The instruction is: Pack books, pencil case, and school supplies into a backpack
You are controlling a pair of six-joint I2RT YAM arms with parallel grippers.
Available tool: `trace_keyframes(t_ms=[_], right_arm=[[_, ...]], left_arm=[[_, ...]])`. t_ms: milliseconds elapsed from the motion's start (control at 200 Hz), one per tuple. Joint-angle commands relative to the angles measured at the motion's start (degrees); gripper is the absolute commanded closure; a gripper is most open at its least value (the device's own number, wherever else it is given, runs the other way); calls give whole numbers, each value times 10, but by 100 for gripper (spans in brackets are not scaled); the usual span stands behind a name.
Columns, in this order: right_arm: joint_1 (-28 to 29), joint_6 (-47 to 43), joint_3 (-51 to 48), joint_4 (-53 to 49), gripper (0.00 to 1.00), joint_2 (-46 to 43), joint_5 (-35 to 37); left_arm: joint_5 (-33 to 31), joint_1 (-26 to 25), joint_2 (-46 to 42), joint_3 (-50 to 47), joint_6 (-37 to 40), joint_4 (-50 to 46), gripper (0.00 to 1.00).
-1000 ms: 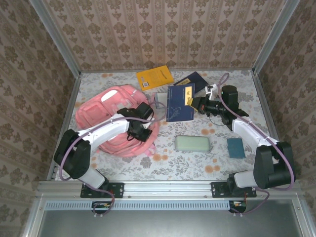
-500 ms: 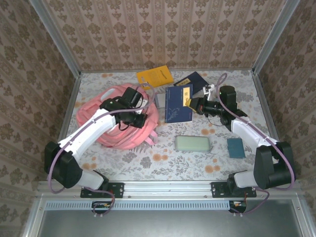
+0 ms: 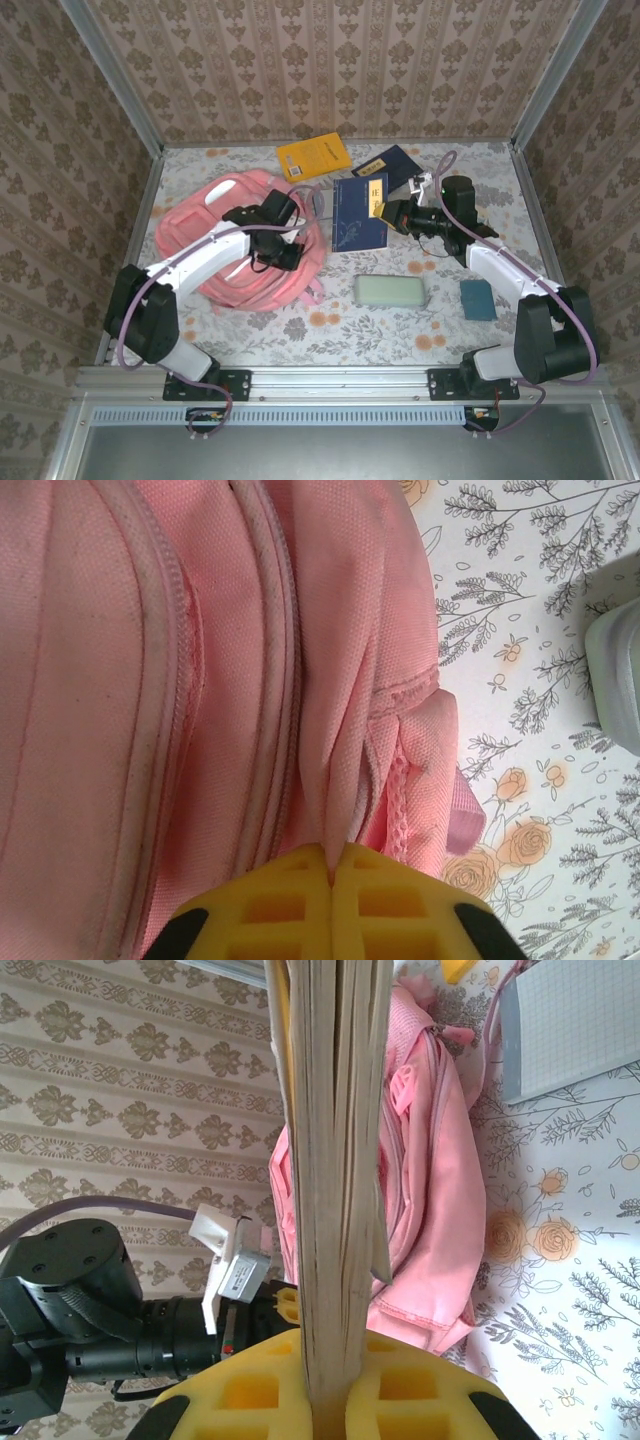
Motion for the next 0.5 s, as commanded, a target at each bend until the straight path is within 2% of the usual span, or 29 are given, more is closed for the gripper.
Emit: trace_keyframes(t_ms=[0, 90, 210, 345, 495], right_arm=[[5, 4, 0, 27, 100, -11, 1], [5, 4, -1, 27, 100, -10, 2], [7, 4, -1, 28, 100, -9, 2], [8, 4, -2, 27, 100, -9, 3], [8, 2, -4, 24, 100, -10, 3]], left_arm=[[7, 1, 2, -7, -9, 16, 84], [8, 1, 1, -11, -9, 17, 80], [8, 1, 1, -12, -5, 14, 82], [6, 0, 0, -12, -4, 9, 80], [18, -6, -9, -20, 3, -1, 70]])
